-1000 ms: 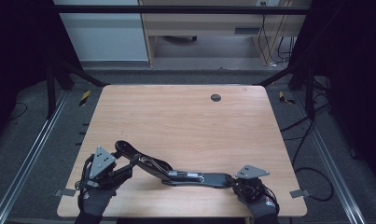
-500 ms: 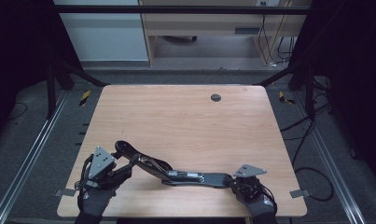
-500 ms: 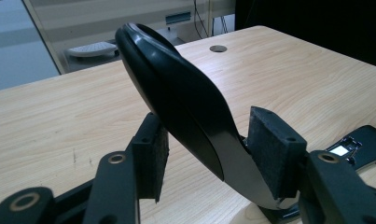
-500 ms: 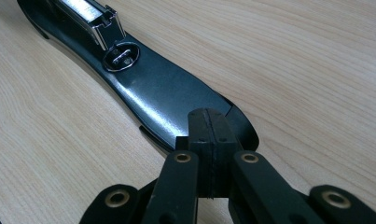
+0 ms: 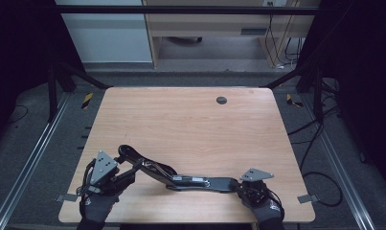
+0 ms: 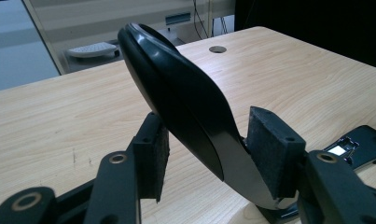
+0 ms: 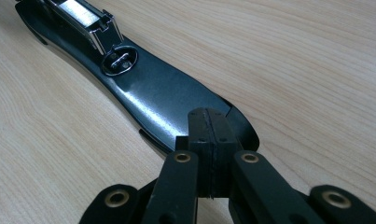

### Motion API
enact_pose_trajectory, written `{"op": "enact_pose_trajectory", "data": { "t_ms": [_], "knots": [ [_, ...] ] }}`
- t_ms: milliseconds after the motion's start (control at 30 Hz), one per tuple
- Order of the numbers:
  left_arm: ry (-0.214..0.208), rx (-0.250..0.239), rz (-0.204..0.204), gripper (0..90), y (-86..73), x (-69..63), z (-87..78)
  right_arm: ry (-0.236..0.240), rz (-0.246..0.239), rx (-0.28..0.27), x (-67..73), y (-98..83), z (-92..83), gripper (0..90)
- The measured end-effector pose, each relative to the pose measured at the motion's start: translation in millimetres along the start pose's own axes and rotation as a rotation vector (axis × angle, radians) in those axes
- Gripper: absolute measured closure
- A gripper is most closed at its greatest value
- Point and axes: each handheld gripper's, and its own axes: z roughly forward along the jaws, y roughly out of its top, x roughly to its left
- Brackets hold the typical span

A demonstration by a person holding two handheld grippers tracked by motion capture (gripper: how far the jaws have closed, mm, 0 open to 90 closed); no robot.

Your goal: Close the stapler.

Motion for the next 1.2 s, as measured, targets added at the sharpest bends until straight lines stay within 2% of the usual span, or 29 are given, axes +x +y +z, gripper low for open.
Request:
{"op": "enact_pose_trajectory", "data": {
  "t_ms": [500,1200],
  "knots": [
    [-0.012,-0.001,0.008,50.8,6.2,-6.3,-0.5,0.001,0.005,-0.01,-0.6,-1.1,0.1,90.0],
    [-0.015,0.002,0.028,52.8,15.5,-16.3,2.3,0.001,-0.012,-0.012,-1.5,-1.5,0.4,90.0]
  ]
}}
